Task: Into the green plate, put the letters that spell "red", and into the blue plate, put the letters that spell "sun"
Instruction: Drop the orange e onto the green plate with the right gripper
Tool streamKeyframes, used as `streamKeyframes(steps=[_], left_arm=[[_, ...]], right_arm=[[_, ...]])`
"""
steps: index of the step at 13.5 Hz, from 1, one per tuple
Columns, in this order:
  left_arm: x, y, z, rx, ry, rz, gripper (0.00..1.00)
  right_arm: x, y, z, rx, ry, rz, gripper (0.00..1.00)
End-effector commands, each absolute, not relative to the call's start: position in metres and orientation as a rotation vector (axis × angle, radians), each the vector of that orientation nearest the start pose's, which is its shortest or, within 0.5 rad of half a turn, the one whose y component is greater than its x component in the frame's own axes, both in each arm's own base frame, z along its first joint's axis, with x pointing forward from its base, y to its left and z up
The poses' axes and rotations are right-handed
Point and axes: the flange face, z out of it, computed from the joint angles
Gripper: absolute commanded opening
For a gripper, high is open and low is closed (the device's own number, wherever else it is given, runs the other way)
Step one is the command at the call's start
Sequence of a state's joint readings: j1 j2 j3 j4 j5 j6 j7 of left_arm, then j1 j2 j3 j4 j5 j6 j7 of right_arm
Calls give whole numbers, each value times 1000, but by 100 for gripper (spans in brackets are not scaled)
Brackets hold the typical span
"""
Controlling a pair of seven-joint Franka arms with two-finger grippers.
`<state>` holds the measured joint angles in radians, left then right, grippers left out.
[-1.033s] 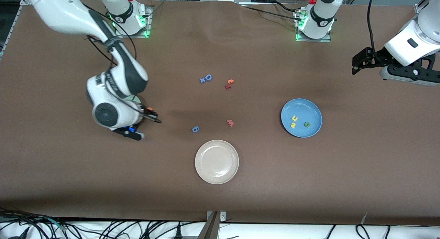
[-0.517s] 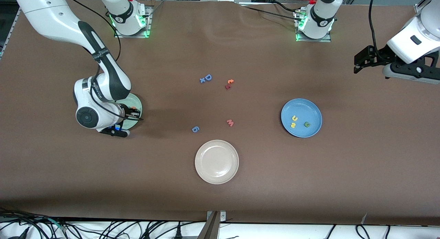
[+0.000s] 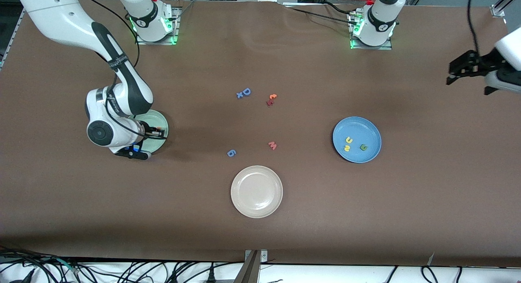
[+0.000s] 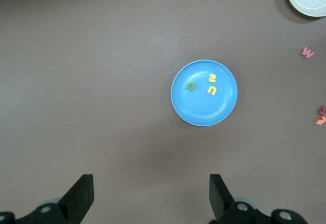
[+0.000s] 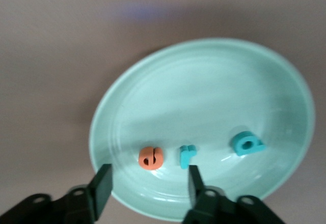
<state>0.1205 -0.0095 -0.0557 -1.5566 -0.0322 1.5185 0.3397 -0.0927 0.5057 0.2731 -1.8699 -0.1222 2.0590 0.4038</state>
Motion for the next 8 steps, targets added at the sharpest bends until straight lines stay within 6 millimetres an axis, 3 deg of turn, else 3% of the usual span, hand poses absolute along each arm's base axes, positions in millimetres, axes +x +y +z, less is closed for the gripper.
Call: streamKeyframes(steps=[1,2,3,5,8], left_arm=[[547,47,623,-3217,280,58,100],[564,46,598,-3223,235,130,100],[569,44,591,-3229,220,150,100],[571,40,607,-3229,137,87,100],[571,7,612,-3170,71,95,100]], right_arm=[[602,93,319,-3166,243,367,99],[607,91,351,-3176,251,384,99],[610,90,384,-3182,265,425,99],[617,83,443,-3187,291,454,99],[616,75,495,-3188,305,444,99]])
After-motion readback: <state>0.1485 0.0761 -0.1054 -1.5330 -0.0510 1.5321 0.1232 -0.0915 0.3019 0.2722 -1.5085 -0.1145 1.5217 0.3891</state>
